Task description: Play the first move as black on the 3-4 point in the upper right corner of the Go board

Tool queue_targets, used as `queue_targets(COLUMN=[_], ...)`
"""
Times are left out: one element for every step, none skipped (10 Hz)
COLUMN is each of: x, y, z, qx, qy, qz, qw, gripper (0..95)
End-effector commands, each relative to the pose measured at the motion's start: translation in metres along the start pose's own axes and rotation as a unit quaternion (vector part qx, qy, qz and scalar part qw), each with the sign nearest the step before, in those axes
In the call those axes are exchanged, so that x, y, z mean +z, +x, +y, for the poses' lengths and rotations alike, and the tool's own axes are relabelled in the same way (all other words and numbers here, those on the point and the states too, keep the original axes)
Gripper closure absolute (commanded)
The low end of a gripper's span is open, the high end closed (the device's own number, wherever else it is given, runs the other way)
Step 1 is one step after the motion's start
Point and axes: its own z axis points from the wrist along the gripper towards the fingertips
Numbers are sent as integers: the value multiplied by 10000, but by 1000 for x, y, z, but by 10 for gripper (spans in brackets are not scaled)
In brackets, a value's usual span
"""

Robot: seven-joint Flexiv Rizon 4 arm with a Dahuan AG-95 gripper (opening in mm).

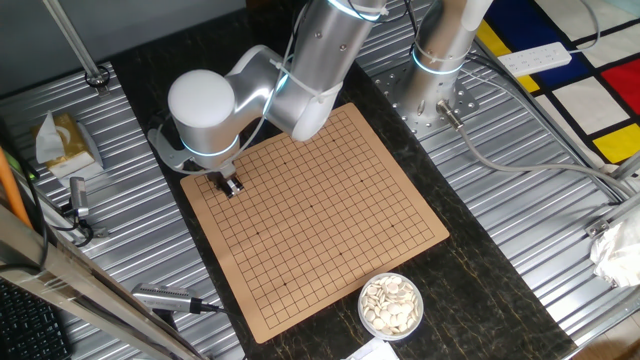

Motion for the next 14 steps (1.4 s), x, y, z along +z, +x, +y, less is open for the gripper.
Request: queue_targets(x=[0, 0, 0, 0, 0, 0, 0, 0, 0, 0, 0, 0, 0, 0], y=[0, 0, 0, 0, 1, 1, 1, 1, 1, 1, 1, 1, 1, 1], z=[0, 0, 0, 0, -1, -1, -1, -1, -1, -1, -1, -1, -1, -1], qx=[-25, -39, -54, -59, -71, -78, -79, -79, -81, -79, -74, -70, -70, -70], qy=[20, 35, 61, 62, 64, 64, 64, 63, 63, 63, 63, 62, 61, 60], qz=[16, 18, 24, 24, 26, 28, 30, 31, 33, 33, 35, 40, 42, 45], qw=[10000, 10000, 10000, 10000, 10000, 9999, 9999, 9999, 9999, 9999, 9999, 9999, 9999, 9999], gripper=[950, 950, 950, 950, 950, 950, 950, 950, 950, 950, 950, 950, 950, 950])
